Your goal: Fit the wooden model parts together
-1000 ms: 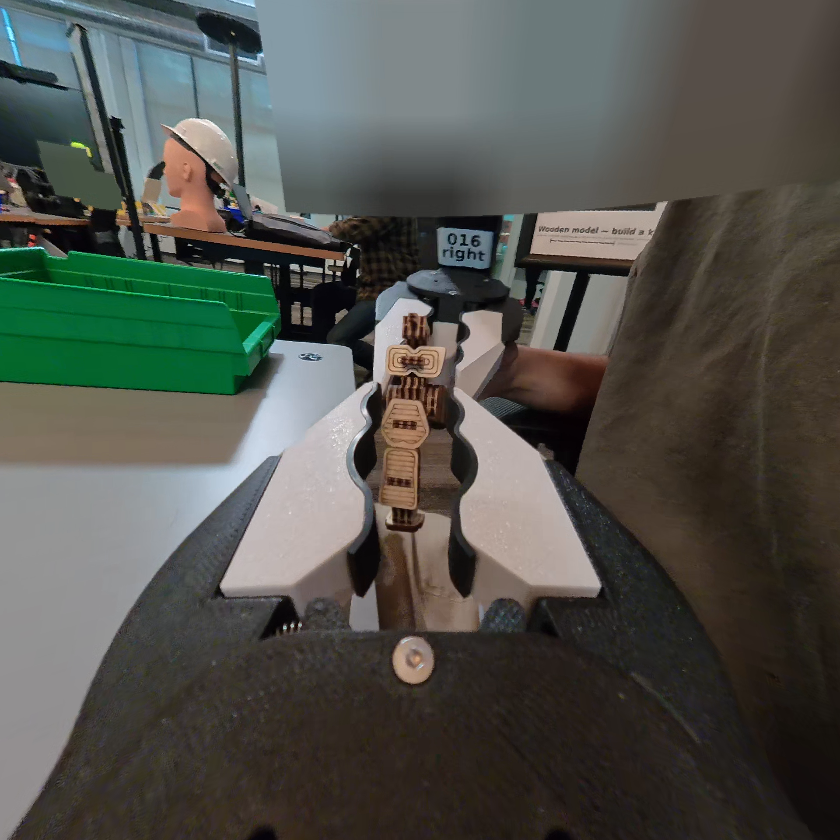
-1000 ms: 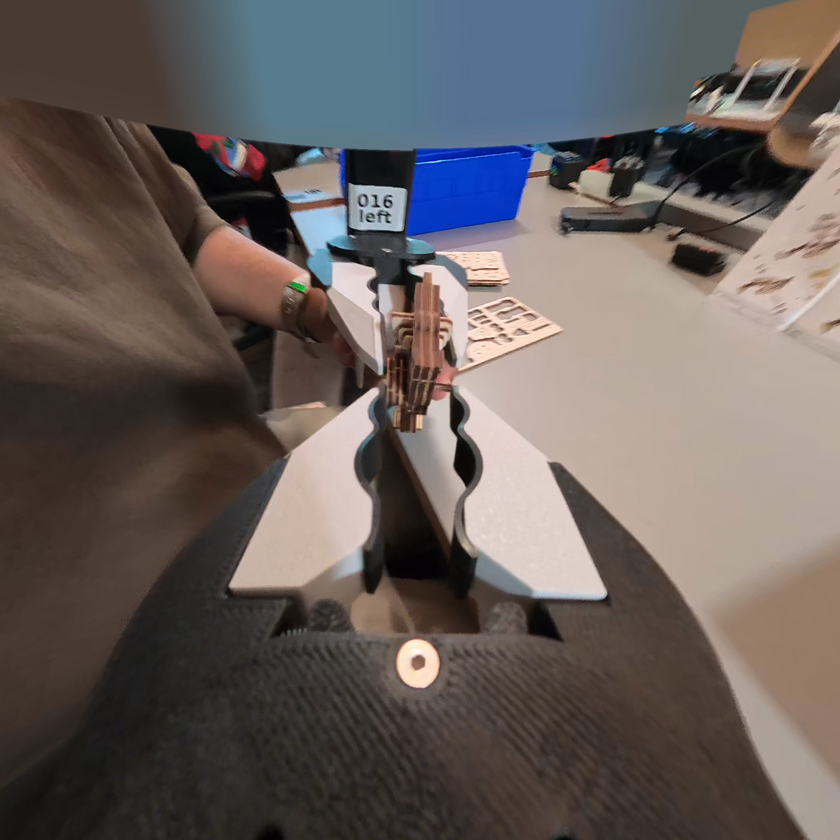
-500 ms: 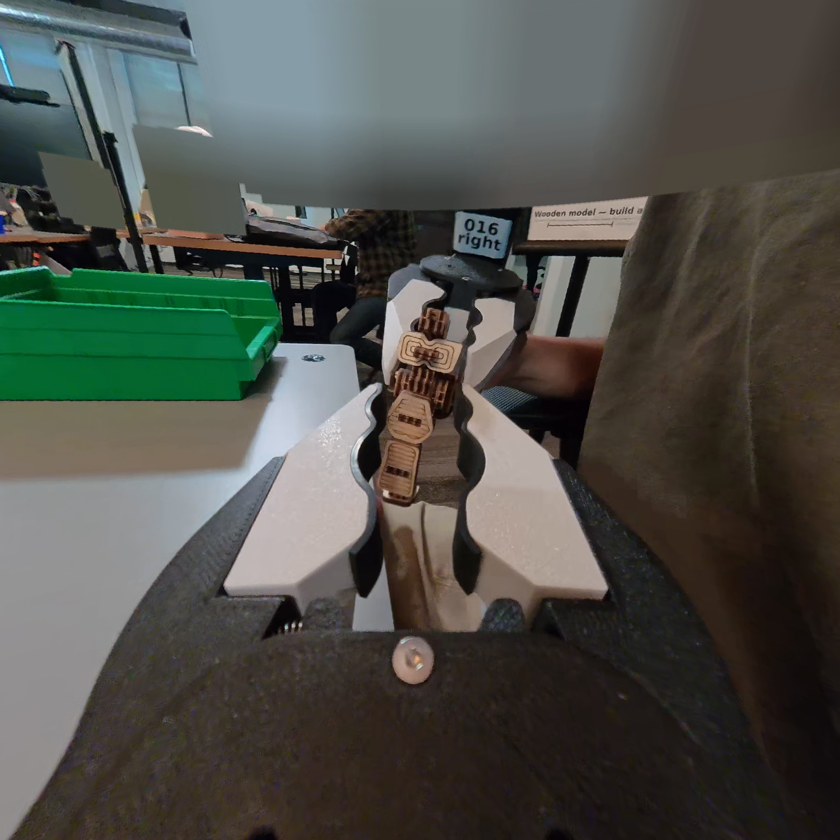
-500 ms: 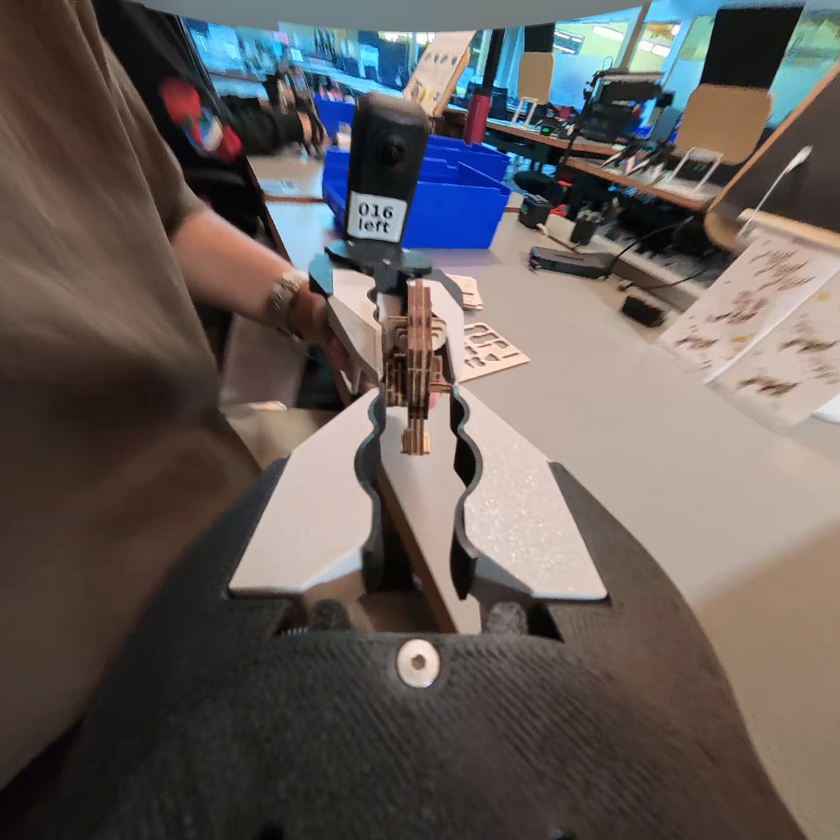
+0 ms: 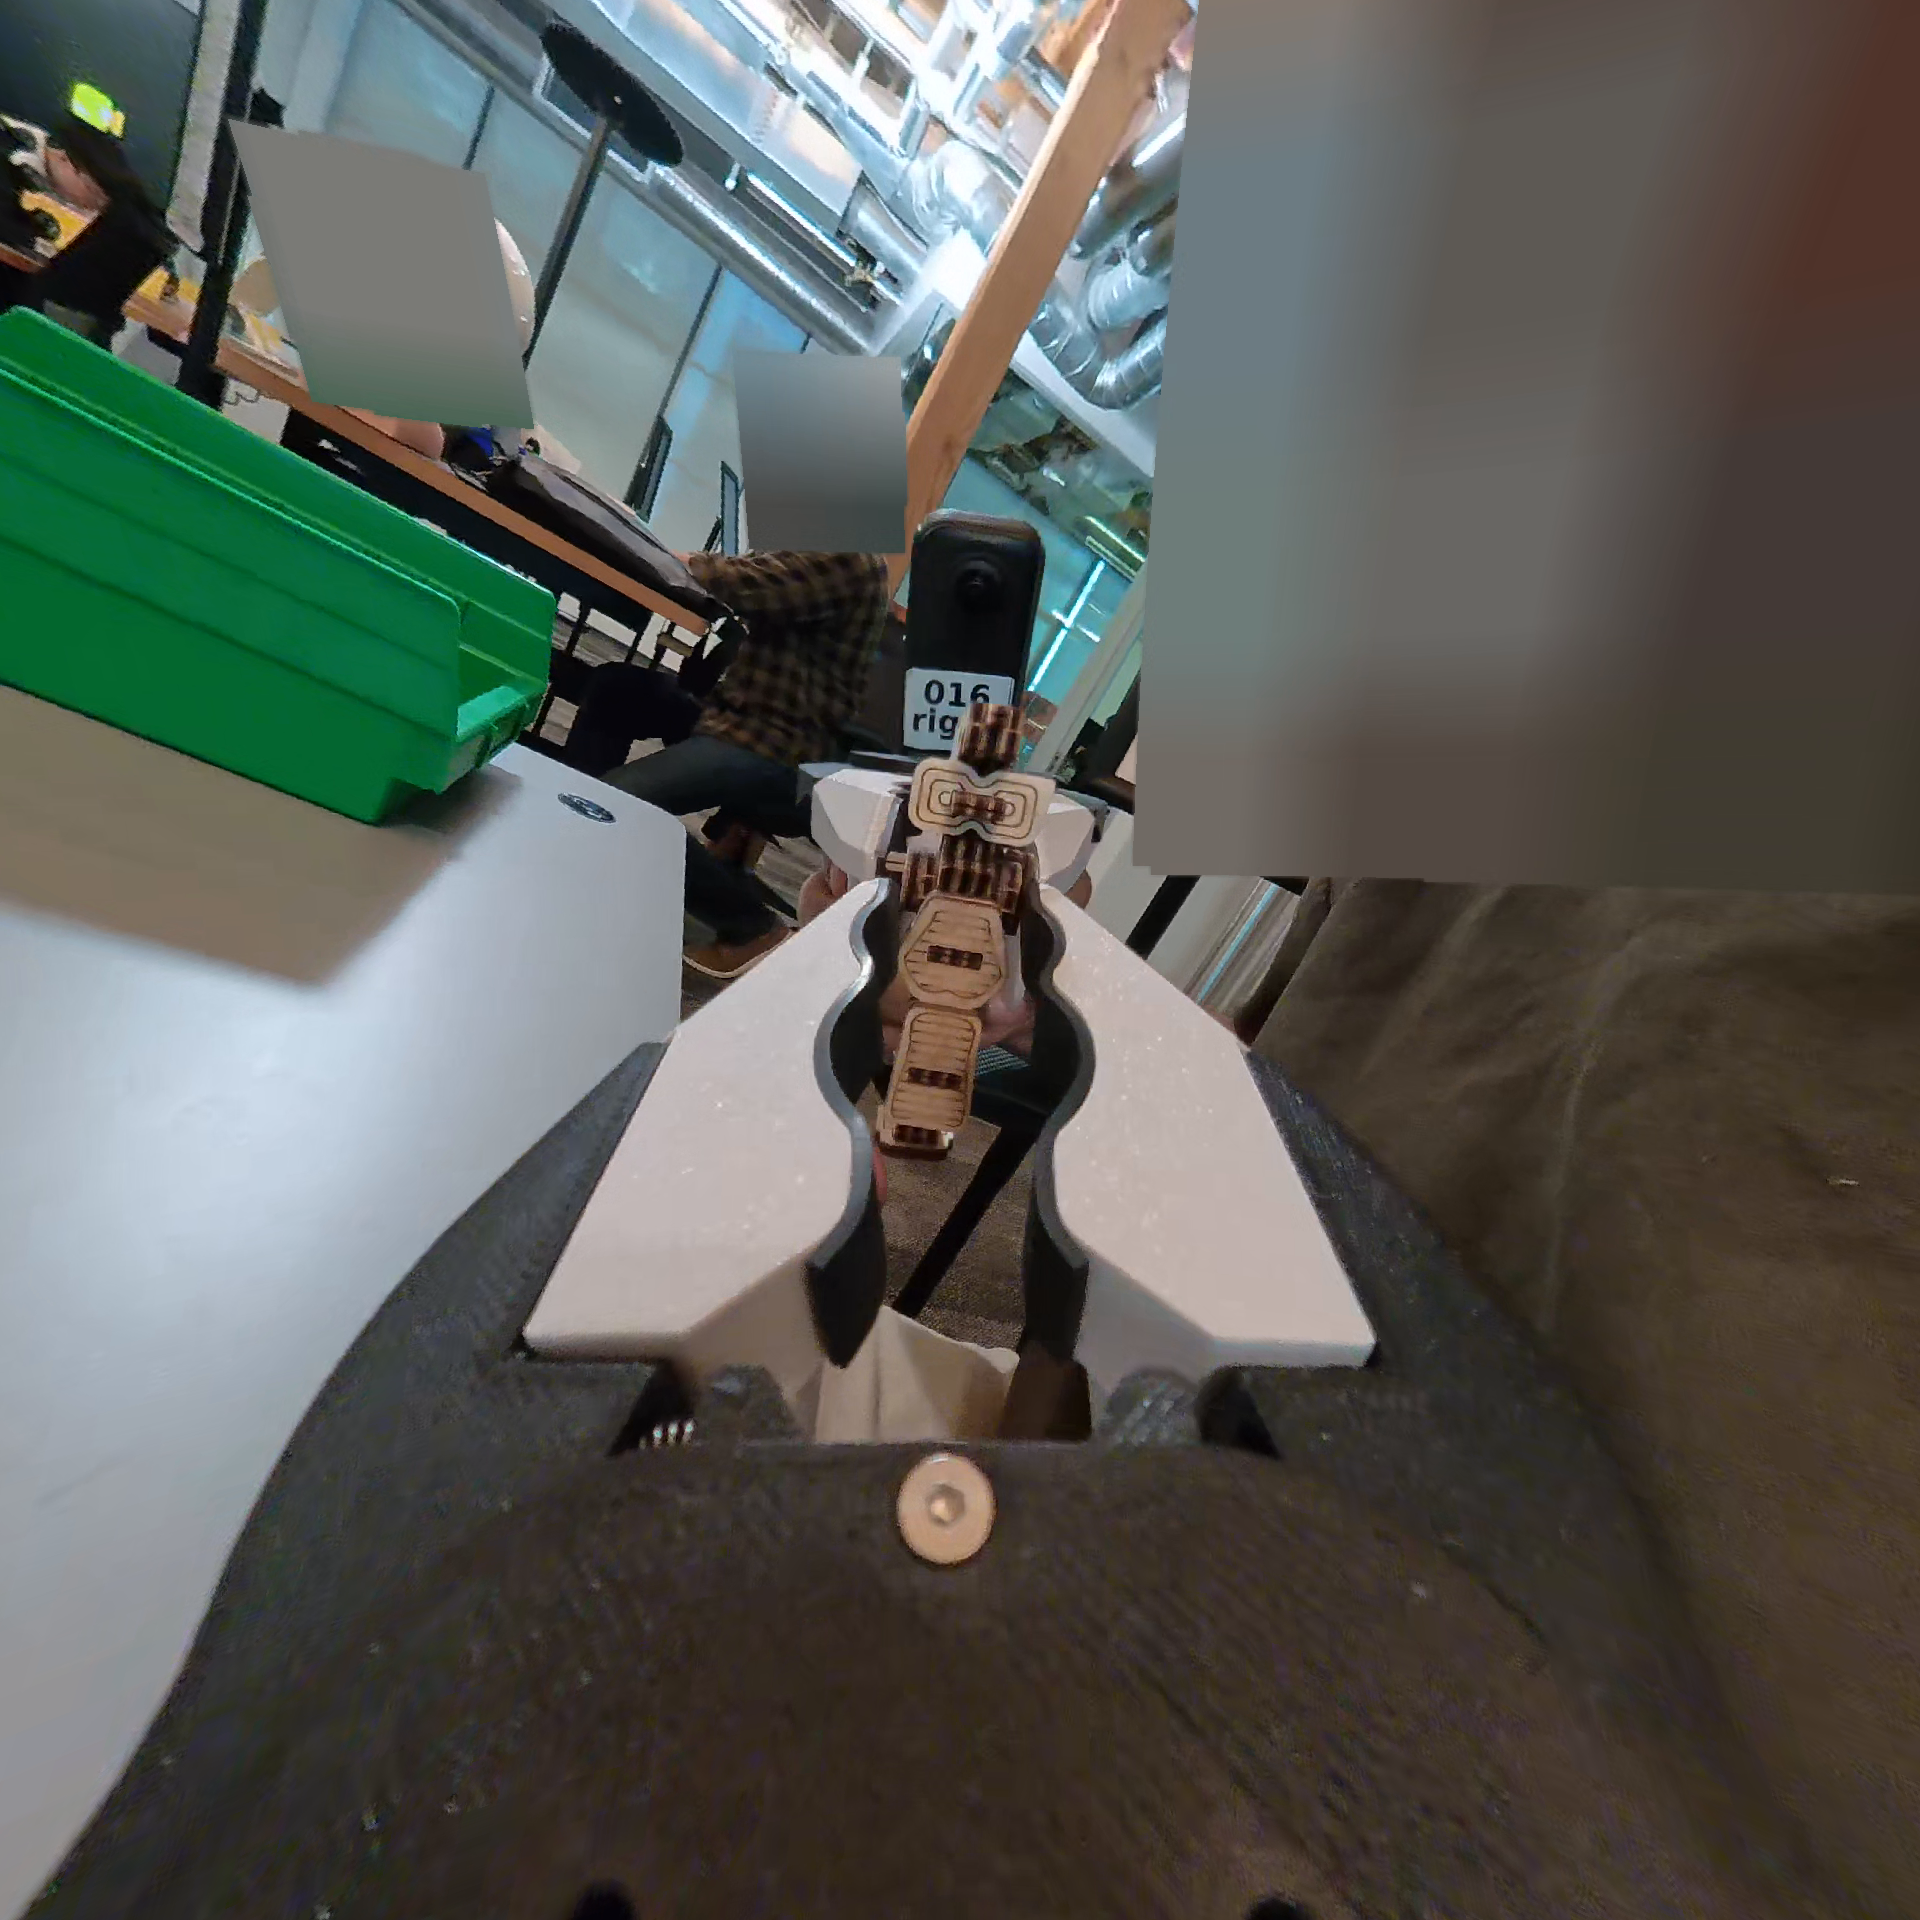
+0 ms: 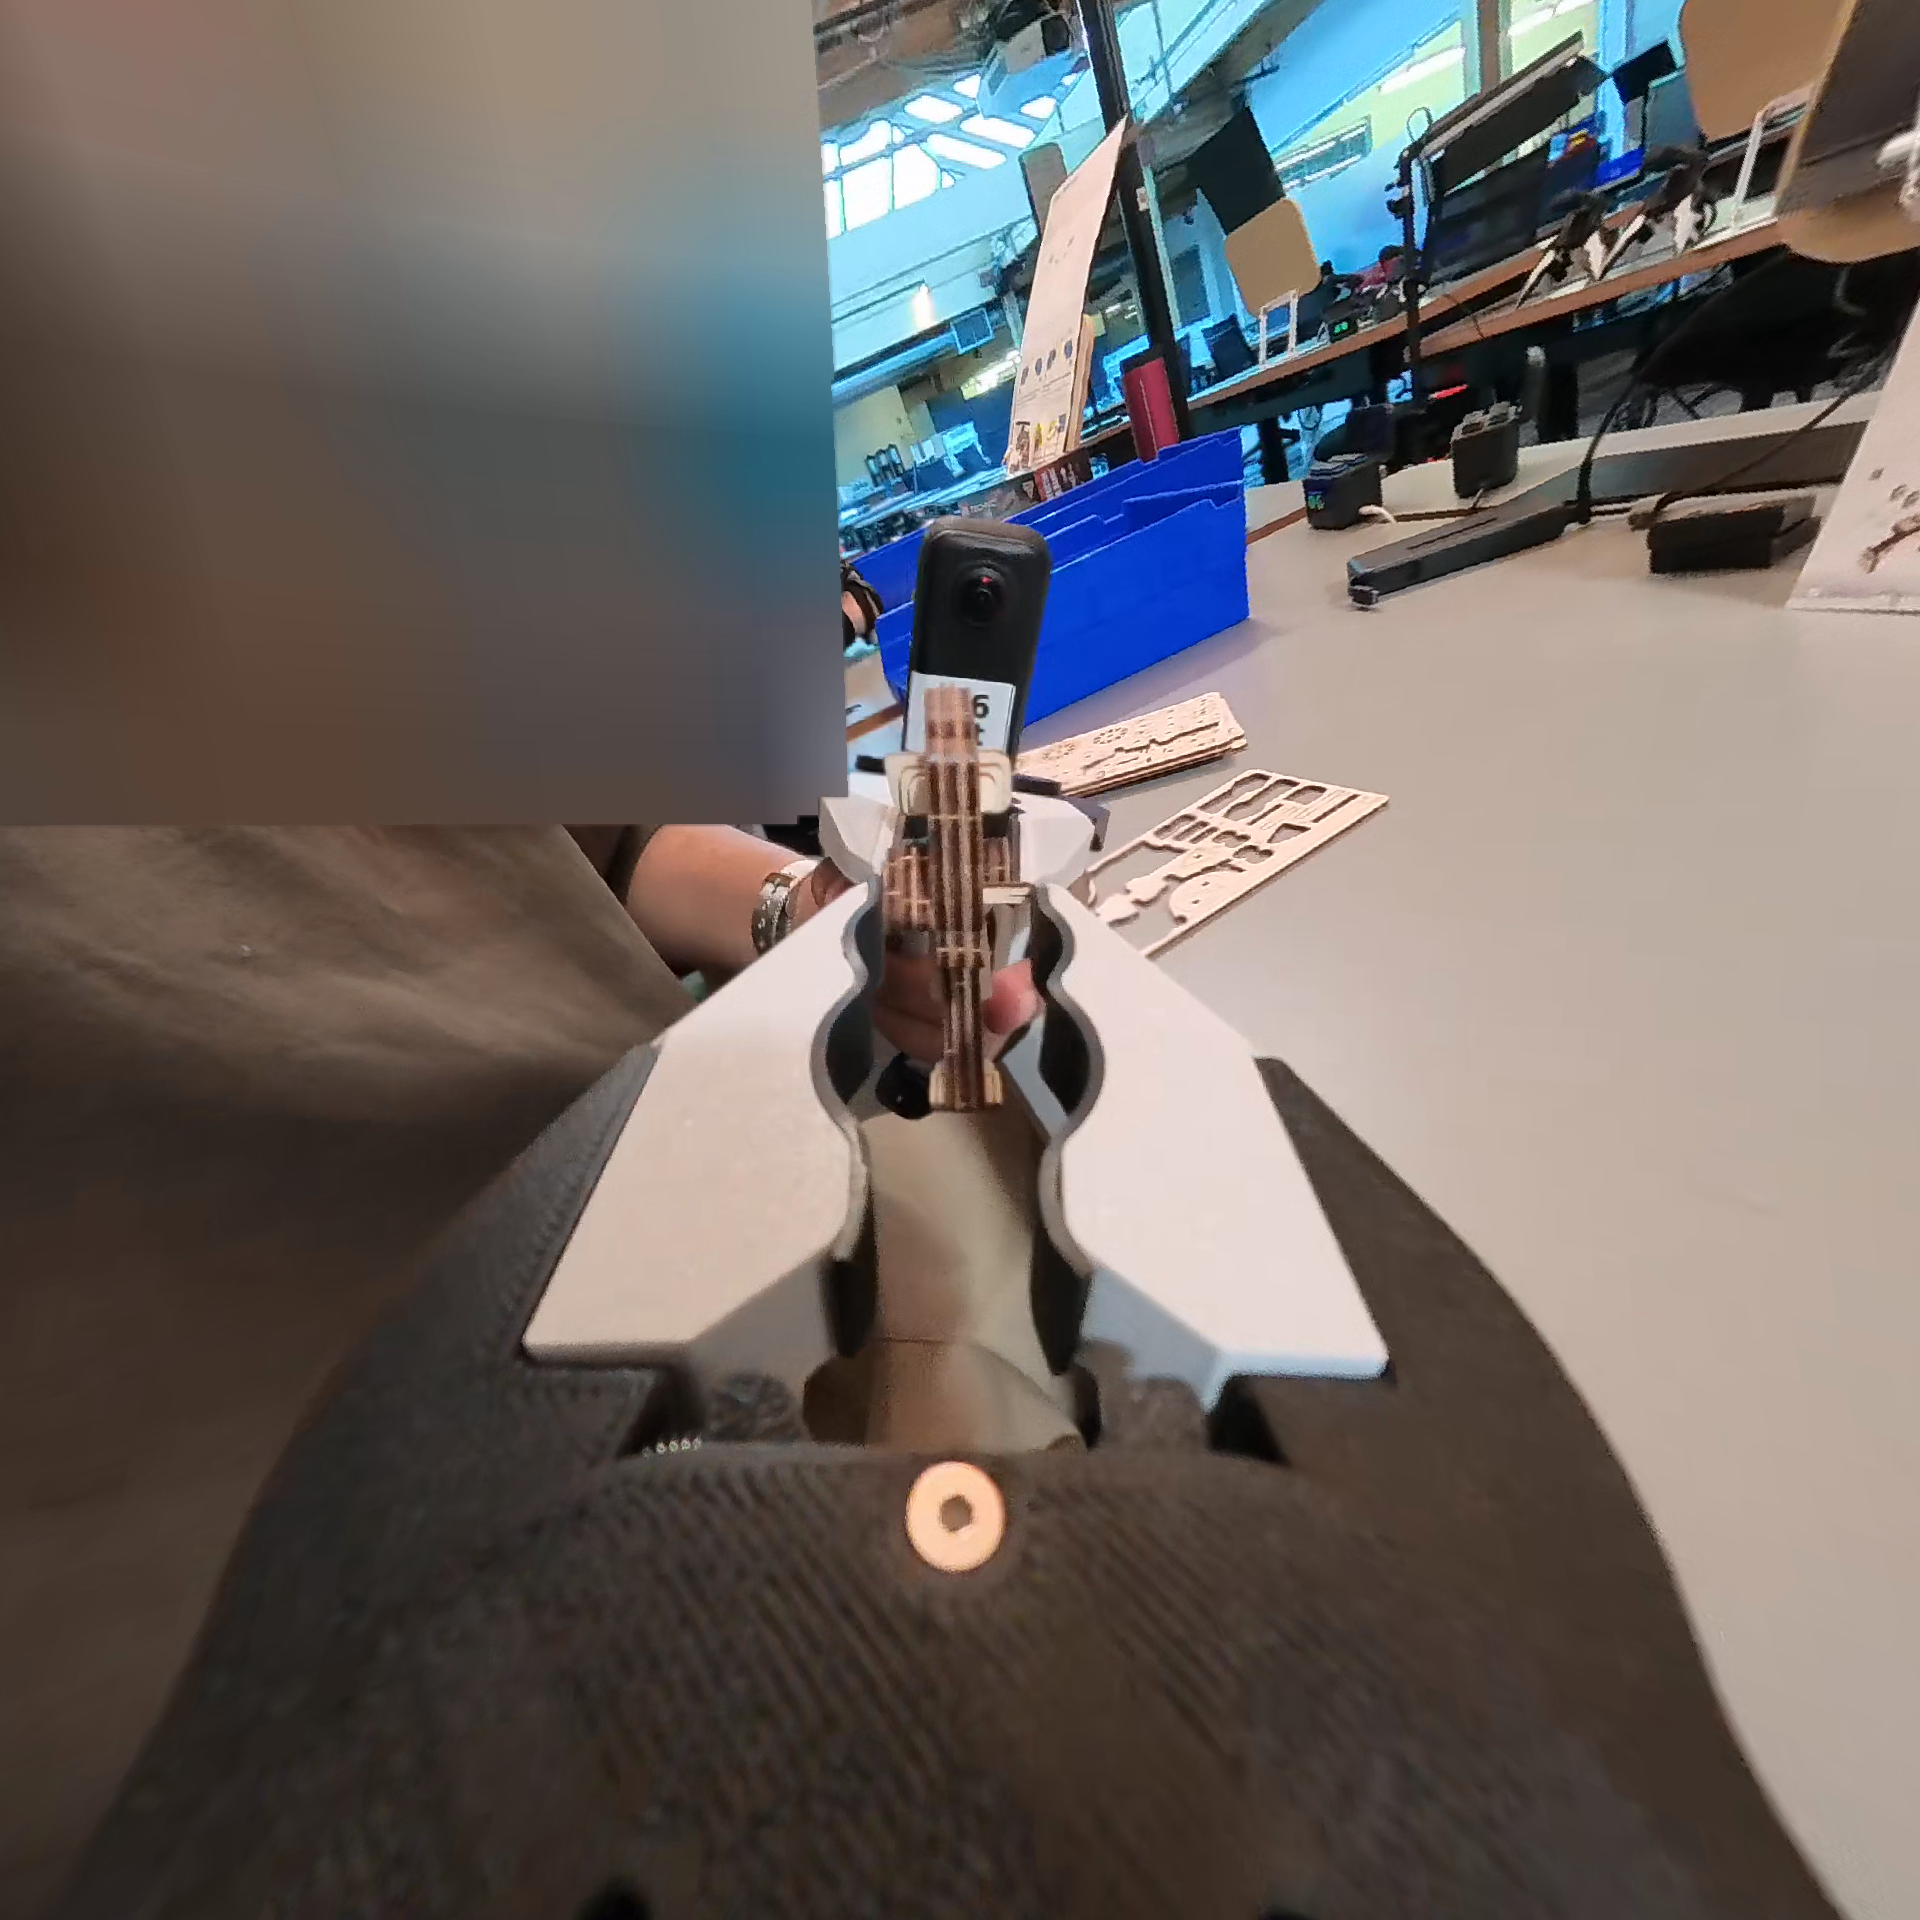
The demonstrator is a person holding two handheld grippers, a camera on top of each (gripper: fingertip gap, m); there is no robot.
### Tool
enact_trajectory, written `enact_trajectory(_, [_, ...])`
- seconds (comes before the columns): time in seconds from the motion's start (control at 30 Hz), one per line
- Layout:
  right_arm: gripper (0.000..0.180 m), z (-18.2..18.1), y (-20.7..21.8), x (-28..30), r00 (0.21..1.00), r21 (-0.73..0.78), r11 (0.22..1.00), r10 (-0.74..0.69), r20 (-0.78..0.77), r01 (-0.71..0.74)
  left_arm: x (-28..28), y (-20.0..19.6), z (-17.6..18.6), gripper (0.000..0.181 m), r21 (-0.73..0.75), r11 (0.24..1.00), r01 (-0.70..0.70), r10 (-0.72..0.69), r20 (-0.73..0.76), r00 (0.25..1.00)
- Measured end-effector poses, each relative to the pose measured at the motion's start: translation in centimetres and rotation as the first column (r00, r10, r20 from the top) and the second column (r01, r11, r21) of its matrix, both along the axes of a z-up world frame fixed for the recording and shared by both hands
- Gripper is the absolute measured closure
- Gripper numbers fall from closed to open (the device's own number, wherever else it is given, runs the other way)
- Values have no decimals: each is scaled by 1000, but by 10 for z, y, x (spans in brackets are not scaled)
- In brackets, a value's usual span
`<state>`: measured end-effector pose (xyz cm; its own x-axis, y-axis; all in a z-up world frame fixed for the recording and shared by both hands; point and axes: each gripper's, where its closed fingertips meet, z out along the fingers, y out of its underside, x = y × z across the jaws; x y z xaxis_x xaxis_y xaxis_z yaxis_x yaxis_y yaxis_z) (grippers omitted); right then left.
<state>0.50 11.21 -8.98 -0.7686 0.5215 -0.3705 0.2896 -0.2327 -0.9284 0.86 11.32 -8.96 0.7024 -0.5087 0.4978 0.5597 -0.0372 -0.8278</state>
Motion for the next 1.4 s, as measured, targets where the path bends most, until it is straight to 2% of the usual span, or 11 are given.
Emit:
enact_trajectory(0.23, [153, -1, -1, 0, 999, -34, 999, 16, 40, -15, 3, -2, 3, 161, 2, 1000, 15, -15, 32, 999])
enact_trajectory(0.5, [153, -6, -3, -2, 996, -33, 999, 19, 86, -16, -1, 0, 1, 161, -8, 1000, -29, 29, 5, 1000])
enact_trajectory(0.67, [139, -4, -4, -1, 995, -56, 998, 34, 95, -28, -5, 2, 0, 162, -25, 999, -46, 47, 55, 997])
enact_trajectory(0.83, [144, -3, -3, -1, 997, -43, 999, 22, 80, -19, -4, 2, 2, 162, -20, 999, -36, 38, 93, 995])
enact_trajectory(0.97, [140, 0, -4, 1, 994, -88, 995, 45, 95, -37, -6, 2, 3, 162, -15, 1000, -18, 20, 148, 989])
enact_trajectory(1.4, [153, 3, -2, 4, 985, -165, 983, 102, 138, -78, 0, 0, 8, 162, 11, 999, 36, -37, 217, 975])
